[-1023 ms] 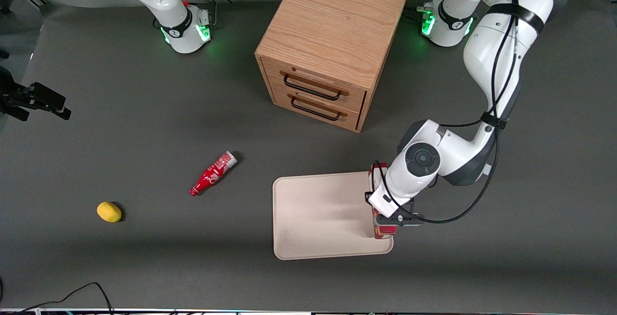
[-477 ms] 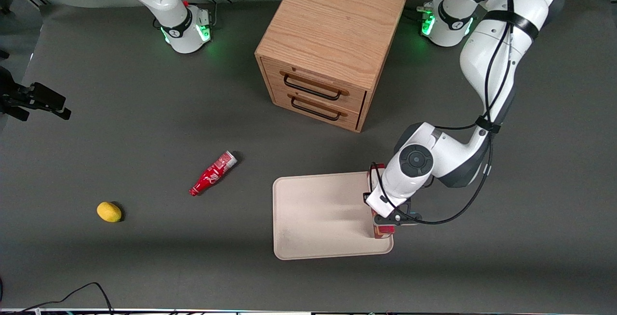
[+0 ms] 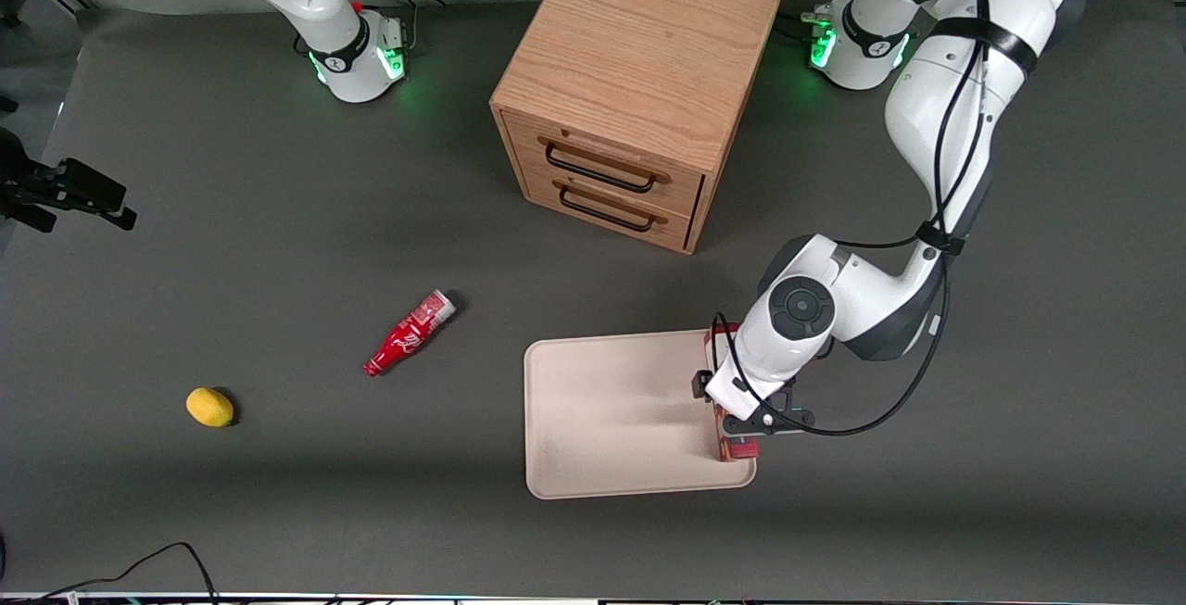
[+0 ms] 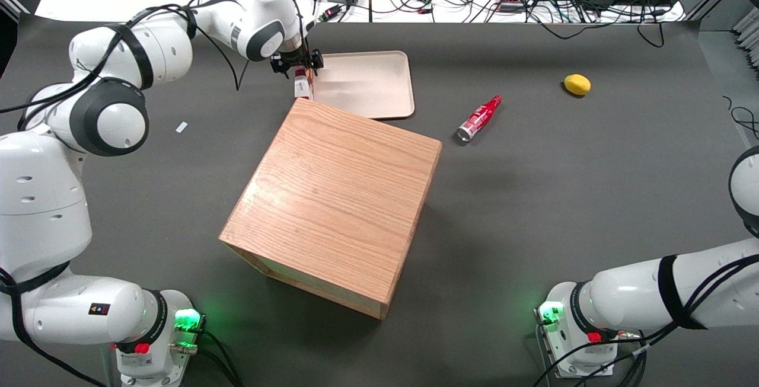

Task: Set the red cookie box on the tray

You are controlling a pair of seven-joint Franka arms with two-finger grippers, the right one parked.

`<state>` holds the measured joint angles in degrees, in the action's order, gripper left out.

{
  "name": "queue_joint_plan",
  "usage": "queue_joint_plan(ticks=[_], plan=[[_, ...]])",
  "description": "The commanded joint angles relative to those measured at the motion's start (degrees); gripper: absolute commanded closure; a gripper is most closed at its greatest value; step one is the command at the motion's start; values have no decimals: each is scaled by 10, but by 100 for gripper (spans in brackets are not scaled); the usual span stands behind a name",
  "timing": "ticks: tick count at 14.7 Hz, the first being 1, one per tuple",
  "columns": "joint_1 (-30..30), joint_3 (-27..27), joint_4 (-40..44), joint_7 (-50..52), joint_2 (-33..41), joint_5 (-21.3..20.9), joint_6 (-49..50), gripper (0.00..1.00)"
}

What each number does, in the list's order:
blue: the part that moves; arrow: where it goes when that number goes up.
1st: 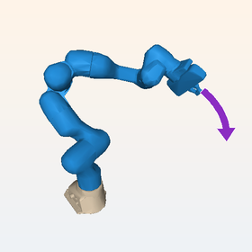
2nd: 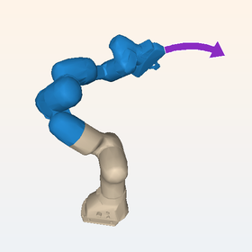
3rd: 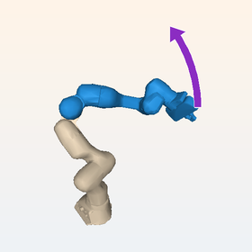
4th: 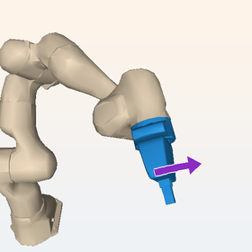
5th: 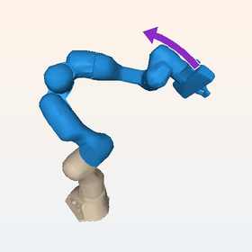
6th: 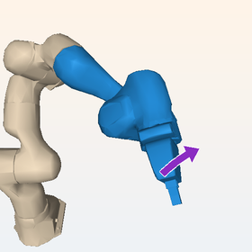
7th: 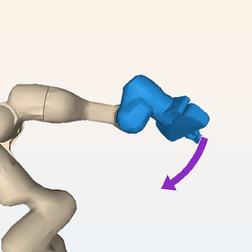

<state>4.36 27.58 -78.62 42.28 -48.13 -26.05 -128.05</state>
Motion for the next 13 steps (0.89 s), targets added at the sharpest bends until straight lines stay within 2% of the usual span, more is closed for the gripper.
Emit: queue_joint_plan(ticks=[1,5,7,9,13], plan=[[-9,17,-4,14,60,12,82,0],[-39,5,0,-74,171,132,196,0],[-44,-44,2,-134,243,194,254,0],[-34,-129,1,-224,317,250,320,0],[-32,-211,-7,-342,398,259,434,0]])
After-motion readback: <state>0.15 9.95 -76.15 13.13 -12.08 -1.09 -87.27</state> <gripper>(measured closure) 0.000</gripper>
